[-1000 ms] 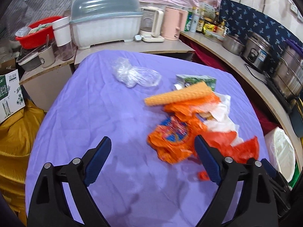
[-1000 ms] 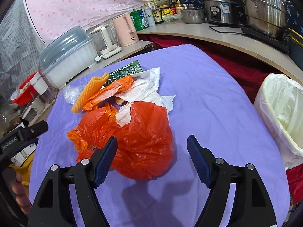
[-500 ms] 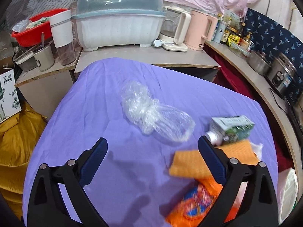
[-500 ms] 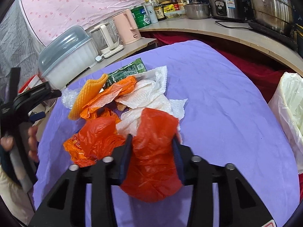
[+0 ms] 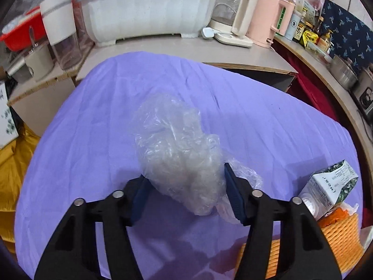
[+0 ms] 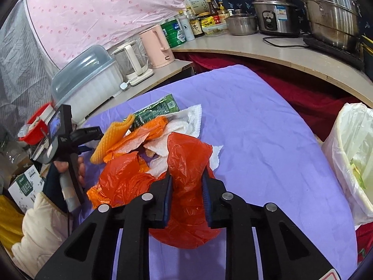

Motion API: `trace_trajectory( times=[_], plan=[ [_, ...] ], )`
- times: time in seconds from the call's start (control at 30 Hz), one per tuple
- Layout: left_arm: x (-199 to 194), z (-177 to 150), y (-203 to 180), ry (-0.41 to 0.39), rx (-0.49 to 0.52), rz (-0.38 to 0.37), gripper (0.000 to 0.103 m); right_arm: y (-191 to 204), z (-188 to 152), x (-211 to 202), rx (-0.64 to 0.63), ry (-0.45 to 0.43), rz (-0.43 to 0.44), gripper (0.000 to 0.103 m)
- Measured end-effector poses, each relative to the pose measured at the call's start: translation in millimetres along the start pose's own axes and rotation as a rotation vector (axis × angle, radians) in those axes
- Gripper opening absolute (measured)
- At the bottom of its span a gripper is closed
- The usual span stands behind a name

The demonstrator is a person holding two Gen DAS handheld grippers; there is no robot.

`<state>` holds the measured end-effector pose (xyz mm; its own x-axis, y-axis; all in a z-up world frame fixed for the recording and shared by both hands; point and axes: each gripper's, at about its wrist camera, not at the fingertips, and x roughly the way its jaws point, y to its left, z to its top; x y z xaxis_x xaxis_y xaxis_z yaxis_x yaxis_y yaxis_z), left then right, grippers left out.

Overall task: Collect trash
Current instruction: 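Grasp the orange plastic bag with the right tool while the left tool grasps the clear plastic bag, then carry both bags over the bin with both tools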

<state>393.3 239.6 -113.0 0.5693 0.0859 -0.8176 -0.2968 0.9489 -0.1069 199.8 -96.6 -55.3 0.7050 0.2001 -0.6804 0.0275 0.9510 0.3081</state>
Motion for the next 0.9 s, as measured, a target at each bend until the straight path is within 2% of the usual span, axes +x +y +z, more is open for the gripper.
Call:
trace_trajectory(
  times=[0.13, 0.27, 0.67, 0.9],
  plan=[
    [-6.9, -7.5, -5.3, 0.003, 0.022, -0.025, 0.04, -5.3, 6.2, -2.8, 0.016, -0.02, -0.006, 0.021],
    [-22.8, -19.4, -11.3, -0.006, 0.048, -0.027, 0.036, -11.4, 11.8, -9.5, 0.037, -0.04, -0.002, 0.021],
    [-122.1, -56.6, -23.6, -0.072, 0.075, -0.114, 0.034, -18.8, -4.3, -52.1, 0.057, -0.071, 0.0, 0.021],
    [-191.6, -92.5, -43.5, -0.11, 0.132, -0.192, 0.034, -25.7, -13.0, -89.2, 0.067, -0.116, 0.006, 0.021]
  ],
)
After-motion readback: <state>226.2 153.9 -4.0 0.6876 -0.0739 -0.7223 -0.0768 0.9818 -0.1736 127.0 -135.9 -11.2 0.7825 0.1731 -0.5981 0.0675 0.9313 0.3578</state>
